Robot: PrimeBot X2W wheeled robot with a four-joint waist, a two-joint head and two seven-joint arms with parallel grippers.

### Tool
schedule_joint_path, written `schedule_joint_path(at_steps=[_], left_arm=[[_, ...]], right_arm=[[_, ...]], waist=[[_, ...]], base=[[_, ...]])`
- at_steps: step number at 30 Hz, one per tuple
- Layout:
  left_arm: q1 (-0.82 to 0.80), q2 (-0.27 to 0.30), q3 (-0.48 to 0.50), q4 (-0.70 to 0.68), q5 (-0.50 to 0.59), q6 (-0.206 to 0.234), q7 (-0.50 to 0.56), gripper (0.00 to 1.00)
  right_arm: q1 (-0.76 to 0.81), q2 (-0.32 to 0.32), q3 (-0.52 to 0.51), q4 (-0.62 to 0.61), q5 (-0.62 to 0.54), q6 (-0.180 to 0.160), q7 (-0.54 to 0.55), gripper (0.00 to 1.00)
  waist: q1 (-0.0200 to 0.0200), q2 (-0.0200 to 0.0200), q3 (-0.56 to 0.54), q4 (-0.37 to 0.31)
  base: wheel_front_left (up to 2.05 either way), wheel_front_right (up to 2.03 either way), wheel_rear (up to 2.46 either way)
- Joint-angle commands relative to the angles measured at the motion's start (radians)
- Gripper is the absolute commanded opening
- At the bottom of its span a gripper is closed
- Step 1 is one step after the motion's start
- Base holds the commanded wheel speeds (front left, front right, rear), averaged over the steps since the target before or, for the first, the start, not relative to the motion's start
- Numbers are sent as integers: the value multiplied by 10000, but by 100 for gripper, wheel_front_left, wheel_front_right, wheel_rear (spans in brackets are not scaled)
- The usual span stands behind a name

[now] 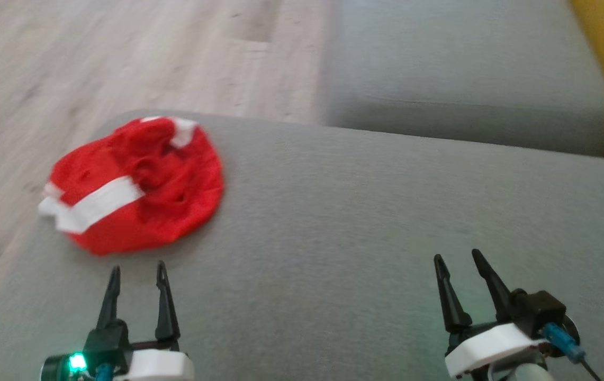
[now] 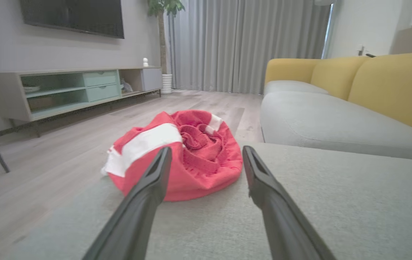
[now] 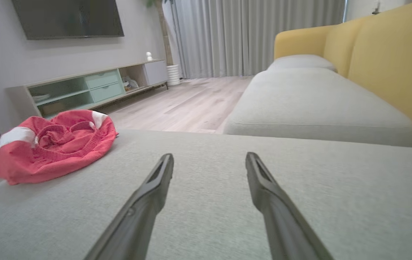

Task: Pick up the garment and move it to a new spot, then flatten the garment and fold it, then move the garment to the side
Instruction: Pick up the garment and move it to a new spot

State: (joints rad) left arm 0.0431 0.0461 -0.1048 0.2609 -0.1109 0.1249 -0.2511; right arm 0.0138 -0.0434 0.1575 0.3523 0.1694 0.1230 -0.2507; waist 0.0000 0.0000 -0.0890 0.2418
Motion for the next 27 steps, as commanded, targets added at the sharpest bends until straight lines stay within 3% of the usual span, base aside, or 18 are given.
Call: schedule_joint_path(at_steps=[1, 9, 18, 24, 27], left_arm=[[-495, 41, 305, -409, 122, 82, -107, 100], [-397, 41, 337, -855, -13, 553, -107, 100], [-588, 41, 613, -1531, -35, 928, -107, 100], [-1748, 59, 833, -1917, 345, 674, -107, 100], [-2862, 219, 985, -1888, 457, 274, -107, 100]], right_arm=[[-328, -68, 147, -379, 59, 77, -111, 100], [-253, -68, -111, -447, 8, 77, -111, 100], [-559, -68, -206, -374, -579, 77, -111, 100], [-832, -68, -440, -337, -1237, 77, -111, 100], [-996, -68, -685, -425, -1549, 77, -111, 100]], waist=[[0, 0, 145, 841], [0, 0, 473, 2325], [0, 0, 1271, 2736], [0, 0, 1978, 2804], [0, 0, 2455, 2786]], base=[[0, 0, 0], [0, 0, 0], [0, 0, 0], [0, 0, 0], [0, 0, 0]])
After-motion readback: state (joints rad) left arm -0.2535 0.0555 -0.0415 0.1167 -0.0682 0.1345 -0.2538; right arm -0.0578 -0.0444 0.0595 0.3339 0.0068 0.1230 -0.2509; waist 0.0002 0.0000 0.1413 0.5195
